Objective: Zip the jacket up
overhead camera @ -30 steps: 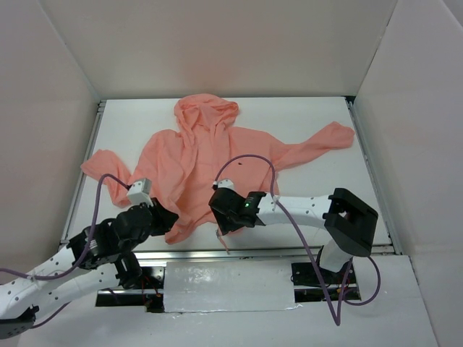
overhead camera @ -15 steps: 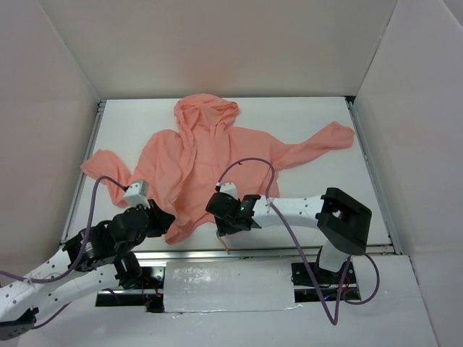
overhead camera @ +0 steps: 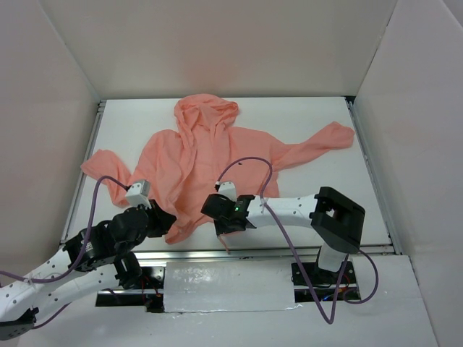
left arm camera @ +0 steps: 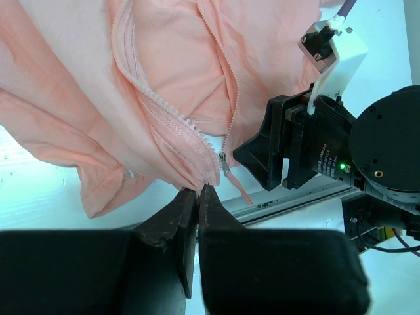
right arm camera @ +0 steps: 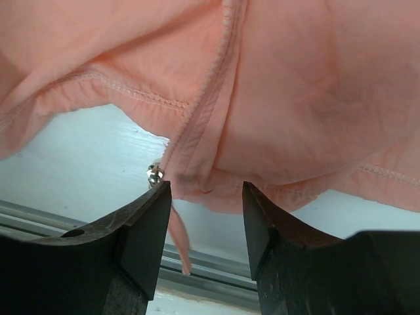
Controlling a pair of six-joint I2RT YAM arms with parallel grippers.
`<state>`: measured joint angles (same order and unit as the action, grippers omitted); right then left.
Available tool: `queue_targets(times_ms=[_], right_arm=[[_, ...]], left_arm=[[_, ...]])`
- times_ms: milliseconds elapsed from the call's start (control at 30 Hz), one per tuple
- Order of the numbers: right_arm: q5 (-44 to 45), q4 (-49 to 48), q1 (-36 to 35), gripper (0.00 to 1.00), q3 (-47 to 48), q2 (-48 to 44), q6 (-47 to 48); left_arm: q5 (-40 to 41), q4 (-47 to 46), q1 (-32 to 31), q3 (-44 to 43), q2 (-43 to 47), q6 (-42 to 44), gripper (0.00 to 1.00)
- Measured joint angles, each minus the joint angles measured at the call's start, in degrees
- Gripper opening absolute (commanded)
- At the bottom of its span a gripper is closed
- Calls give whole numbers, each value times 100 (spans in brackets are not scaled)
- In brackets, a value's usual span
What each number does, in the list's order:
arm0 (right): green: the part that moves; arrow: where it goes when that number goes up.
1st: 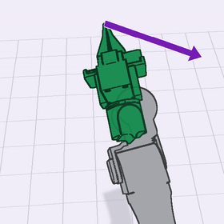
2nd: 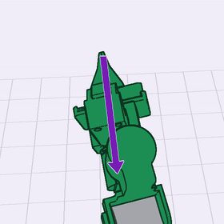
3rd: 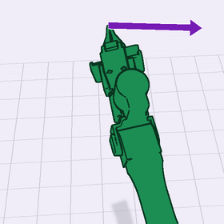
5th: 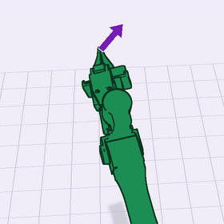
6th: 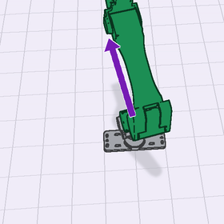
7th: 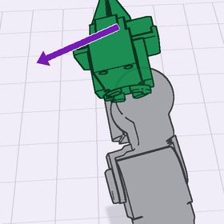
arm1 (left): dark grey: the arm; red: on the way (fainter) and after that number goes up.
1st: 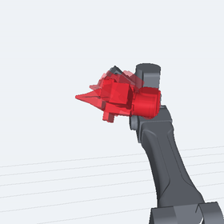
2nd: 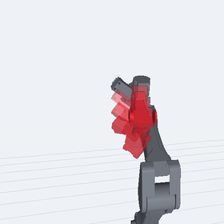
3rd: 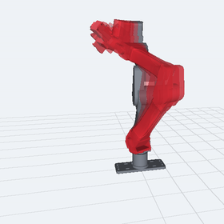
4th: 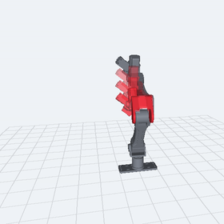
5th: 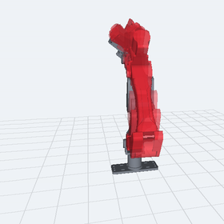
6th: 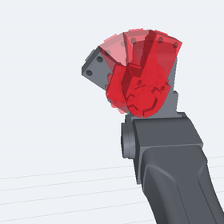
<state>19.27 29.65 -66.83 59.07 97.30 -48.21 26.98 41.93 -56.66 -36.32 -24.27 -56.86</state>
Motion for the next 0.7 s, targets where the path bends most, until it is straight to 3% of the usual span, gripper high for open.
queue_targets(times_ms=[433,700], right_arm=[[98,101,-168,51,90,328,-330],[208,103,-219,34,140,393,-448]], left_arm=[[-52,-37,0,22,17,87,0],[-92,-50,0,39,59,129,0]])
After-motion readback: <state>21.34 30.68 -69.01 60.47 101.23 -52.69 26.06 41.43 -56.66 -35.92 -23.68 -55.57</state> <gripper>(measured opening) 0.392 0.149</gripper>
